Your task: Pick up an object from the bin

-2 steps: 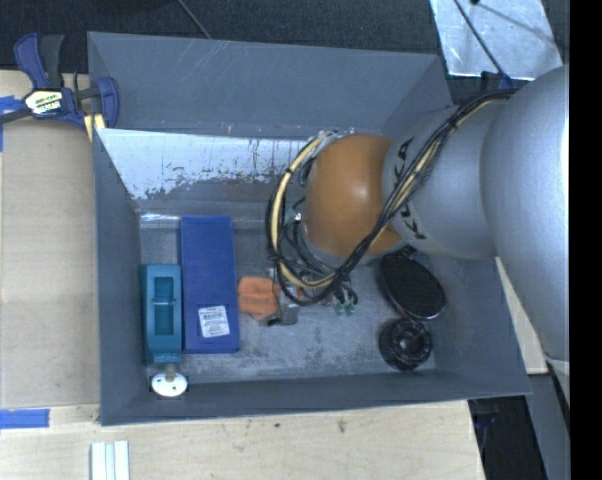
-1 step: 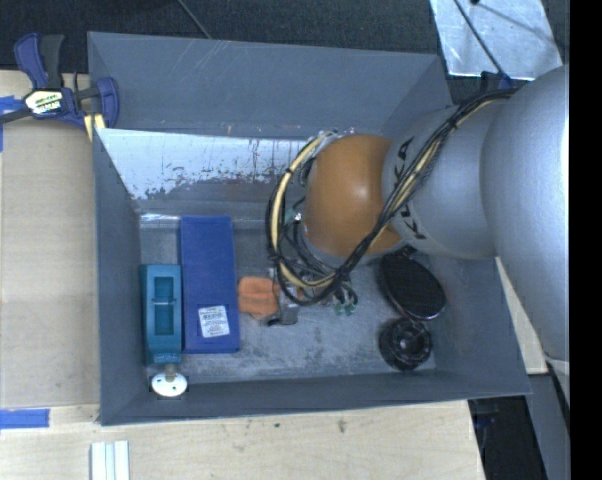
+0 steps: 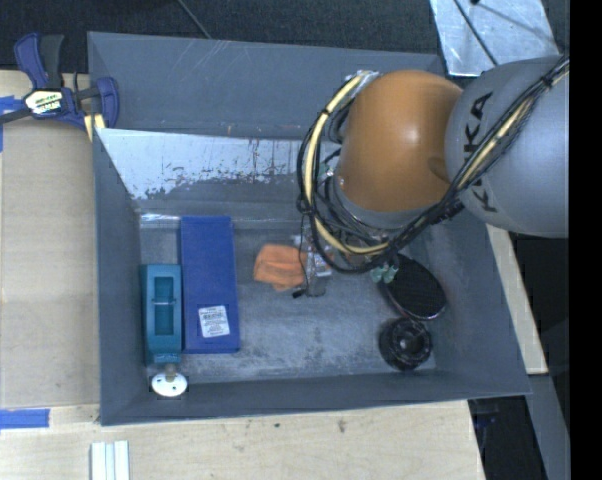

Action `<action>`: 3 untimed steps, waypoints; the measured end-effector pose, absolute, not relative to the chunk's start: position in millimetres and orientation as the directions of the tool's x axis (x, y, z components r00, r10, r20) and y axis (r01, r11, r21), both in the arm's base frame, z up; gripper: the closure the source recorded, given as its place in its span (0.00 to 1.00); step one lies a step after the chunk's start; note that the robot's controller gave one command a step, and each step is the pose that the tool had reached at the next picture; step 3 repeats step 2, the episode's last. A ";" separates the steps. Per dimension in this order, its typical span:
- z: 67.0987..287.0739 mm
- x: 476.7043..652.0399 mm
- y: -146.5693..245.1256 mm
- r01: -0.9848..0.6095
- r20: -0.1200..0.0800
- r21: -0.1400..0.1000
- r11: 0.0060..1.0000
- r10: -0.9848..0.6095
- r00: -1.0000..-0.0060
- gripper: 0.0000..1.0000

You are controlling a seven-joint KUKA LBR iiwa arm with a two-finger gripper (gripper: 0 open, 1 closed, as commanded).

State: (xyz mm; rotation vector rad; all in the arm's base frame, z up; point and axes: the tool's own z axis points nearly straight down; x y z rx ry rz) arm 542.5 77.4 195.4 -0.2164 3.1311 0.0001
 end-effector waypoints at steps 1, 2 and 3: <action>195.4 542.4 77.4 -0.138 -0.003 0.000 0.990 -0.138 -0.990 1.00; 353.3 554.8 62.8 -0.163 -0.008 -0.001 0.987 -0.163 -0.987 1.00; 353.3 554.8 62.8 -0.163 -0.008 -0.001 0.987 -0.163 -0.987 1.00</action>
Offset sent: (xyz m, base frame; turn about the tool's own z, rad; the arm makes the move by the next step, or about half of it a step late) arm 0.0107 -0.0140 0.1552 -0.0279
